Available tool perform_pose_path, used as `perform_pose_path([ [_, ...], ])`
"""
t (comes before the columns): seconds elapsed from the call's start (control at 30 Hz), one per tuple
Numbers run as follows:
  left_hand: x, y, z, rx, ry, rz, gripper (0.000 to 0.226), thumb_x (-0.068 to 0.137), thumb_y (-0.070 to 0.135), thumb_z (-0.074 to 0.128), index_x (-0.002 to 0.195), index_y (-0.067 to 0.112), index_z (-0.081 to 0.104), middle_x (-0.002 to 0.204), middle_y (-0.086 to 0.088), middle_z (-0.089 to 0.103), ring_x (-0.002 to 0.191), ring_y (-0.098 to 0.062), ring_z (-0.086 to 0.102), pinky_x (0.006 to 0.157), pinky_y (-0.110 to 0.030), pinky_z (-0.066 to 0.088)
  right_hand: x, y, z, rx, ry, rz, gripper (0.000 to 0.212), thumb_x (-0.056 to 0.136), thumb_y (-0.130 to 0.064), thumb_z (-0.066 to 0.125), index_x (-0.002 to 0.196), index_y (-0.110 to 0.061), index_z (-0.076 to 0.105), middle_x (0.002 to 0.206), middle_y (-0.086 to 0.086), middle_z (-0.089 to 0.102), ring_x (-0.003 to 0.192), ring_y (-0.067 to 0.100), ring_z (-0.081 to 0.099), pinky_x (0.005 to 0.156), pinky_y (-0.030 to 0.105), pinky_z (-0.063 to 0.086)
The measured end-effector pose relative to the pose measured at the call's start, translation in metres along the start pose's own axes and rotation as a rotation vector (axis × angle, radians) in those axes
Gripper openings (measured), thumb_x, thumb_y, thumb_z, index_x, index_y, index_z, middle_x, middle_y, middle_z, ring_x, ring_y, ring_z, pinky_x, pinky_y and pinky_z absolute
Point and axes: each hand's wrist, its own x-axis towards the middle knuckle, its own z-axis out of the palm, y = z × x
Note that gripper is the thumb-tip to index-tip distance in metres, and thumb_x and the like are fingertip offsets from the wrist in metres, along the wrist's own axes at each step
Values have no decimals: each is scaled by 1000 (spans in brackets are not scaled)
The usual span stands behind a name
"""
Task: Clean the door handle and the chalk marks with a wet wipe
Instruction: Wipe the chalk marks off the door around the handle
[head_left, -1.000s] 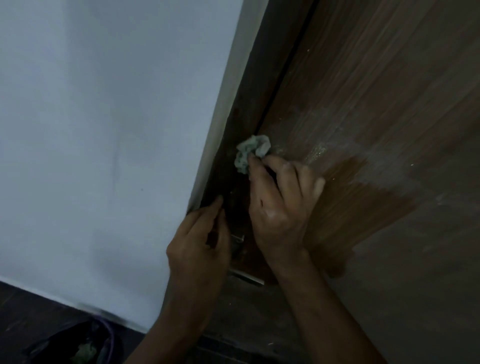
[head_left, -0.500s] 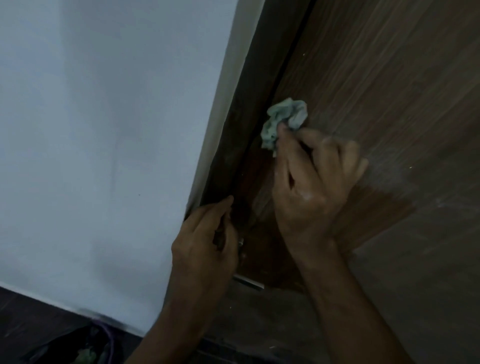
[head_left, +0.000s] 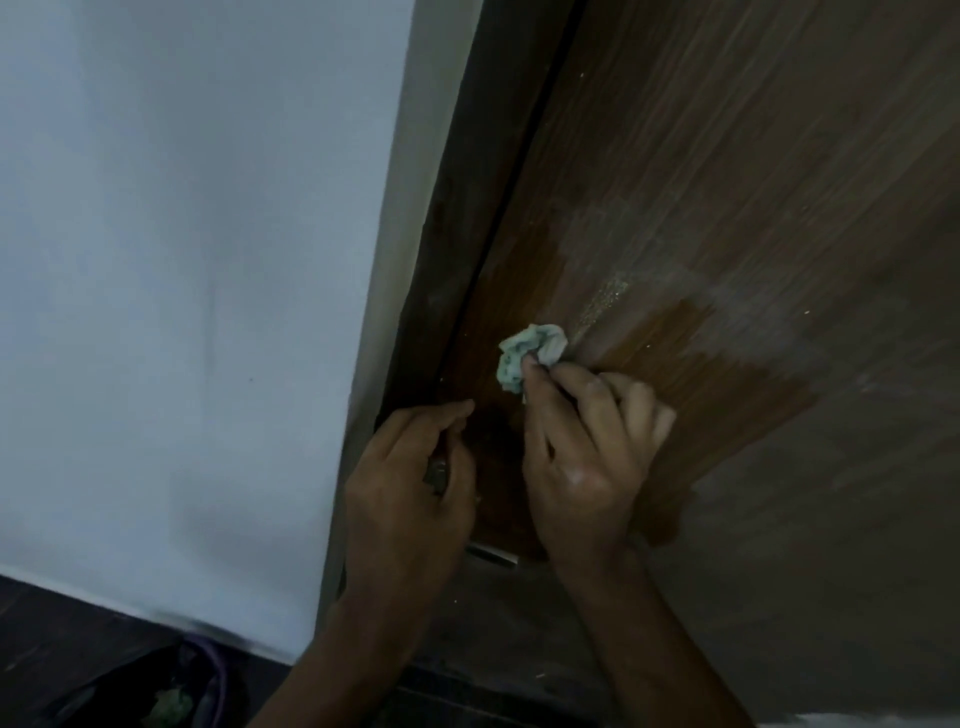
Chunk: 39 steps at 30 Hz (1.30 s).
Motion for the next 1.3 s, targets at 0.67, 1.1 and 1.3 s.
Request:
perform_pose_path([
  [0.67,19,12,6,-65,29,91,21,86,10,76,105,17,74,107,6,68,100,2,57,96,0,40,-42,3,-5,52,-207,-7,24,100,-16,53,104,-14,76,112,2,70,97,24,59,81,41,36],
  [1.1,36,20,4,-59,61,137,20,87,10,73,106,8,78,105,-2,75,99,-4,64,98,-6,44,-14,7,-14,21,-113,-14,24,102,-16,55,108,-15,78,102,1,75,90,23,65,76,42,41],
  [1.3,38,23,4,-78,36,131,19,89,11,74,108,13,77,106,0,74,99,-4,65,96,-7,46,6,30,-29,-44,143,180,16,93,-13,73,107,-14,79,96,2,74,83,21,59,71,46,45],
])
